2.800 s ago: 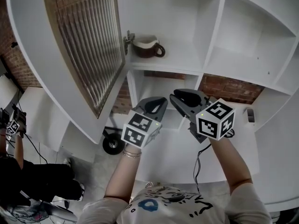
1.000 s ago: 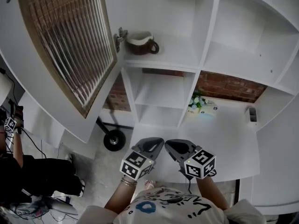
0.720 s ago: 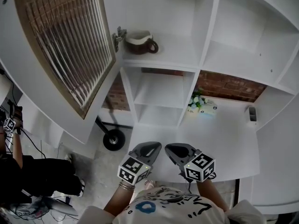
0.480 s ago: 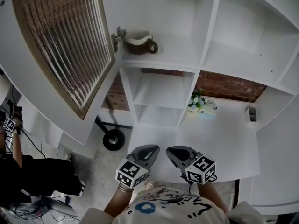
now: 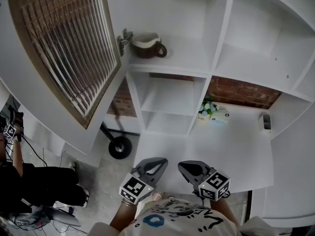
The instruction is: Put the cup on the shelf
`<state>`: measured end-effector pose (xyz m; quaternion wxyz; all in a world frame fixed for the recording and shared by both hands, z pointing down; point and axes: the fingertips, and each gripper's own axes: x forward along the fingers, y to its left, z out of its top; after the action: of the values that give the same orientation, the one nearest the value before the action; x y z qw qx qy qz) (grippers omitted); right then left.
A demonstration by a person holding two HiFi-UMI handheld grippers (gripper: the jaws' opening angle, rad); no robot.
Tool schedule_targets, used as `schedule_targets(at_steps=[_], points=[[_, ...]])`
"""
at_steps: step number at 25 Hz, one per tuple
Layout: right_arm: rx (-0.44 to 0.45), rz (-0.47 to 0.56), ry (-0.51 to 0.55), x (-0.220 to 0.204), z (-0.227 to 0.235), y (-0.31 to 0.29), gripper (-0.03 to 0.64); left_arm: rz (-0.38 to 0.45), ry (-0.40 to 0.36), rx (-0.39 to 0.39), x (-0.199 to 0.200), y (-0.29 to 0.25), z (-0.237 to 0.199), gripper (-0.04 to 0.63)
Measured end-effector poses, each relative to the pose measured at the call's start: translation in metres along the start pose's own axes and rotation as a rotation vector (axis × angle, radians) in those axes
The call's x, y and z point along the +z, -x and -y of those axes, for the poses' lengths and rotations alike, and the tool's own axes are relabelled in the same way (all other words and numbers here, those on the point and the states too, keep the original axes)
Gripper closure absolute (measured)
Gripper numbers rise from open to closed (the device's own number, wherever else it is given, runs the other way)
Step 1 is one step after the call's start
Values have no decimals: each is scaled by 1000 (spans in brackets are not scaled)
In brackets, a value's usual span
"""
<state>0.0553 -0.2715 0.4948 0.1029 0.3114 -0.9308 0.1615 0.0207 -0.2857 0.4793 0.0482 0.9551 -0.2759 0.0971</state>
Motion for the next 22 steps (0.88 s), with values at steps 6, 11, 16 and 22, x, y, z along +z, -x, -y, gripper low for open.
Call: schedule_targets(at_steps=[6, 11, 16, 22], points=[[48, 30, 3, 4, -7, 7, 591, 22, -15, -13, 0, 3, 2, 577], [9, 0, 55, 5, -1, 7, 591, 15, -25, 2, 4, 7, -7, 577], [8, 2, 44, 4, 0, 8, 591, 17, -23, 18, 4, 7, -8, 577], [14, 4, 42, 5, -1, 4, 591, 11, -16, 1, 3, 5, -6, 577]])
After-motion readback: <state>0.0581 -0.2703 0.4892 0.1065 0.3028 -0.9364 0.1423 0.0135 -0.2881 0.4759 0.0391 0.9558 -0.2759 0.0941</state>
